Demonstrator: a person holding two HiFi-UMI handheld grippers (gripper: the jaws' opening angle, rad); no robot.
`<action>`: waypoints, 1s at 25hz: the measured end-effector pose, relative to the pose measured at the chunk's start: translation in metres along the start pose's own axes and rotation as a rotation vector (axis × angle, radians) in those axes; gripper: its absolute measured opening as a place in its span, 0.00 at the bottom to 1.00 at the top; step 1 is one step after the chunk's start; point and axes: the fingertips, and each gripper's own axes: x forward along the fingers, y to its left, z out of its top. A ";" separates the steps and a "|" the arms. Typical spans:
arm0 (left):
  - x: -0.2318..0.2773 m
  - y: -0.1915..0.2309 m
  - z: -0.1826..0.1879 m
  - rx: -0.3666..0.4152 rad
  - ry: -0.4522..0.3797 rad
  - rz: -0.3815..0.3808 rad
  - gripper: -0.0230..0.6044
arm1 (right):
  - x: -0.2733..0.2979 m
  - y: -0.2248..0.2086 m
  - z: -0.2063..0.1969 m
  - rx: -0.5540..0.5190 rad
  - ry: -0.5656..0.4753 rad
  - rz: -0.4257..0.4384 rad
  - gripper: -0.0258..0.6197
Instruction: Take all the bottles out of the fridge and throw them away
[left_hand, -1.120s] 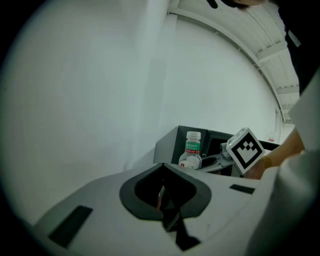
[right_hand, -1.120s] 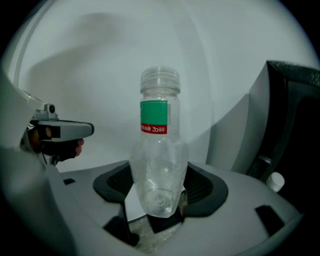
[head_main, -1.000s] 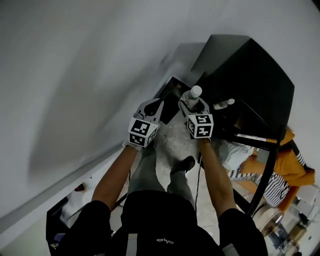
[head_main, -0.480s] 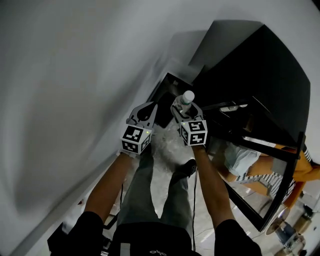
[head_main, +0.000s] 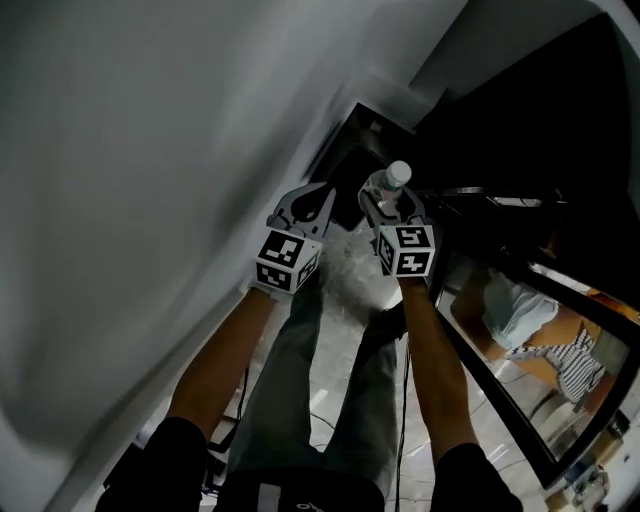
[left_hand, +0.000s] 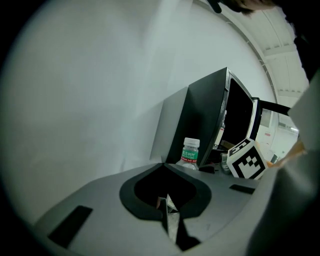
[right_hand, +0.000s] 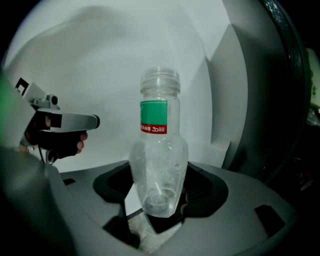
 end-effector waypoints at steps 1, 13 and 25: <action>0.002 0.003 -0.008 -0.004 0.008 -0.001 0.03 | 0.005 -0.001 -0.010 0.005 0.009 -0.001 0.51; 0.004 0.018 -0.042 -0.026 0.046 0.006 0.03 | 0.052 -0.014 -0.062 0.094 0.036 -0.017 0.52; 0.004 0.012 -0.042 -0.034 0.040 0.001 0.03 | 0.042 -0.028 -0.061 0.136 0.010 -0.066 0.53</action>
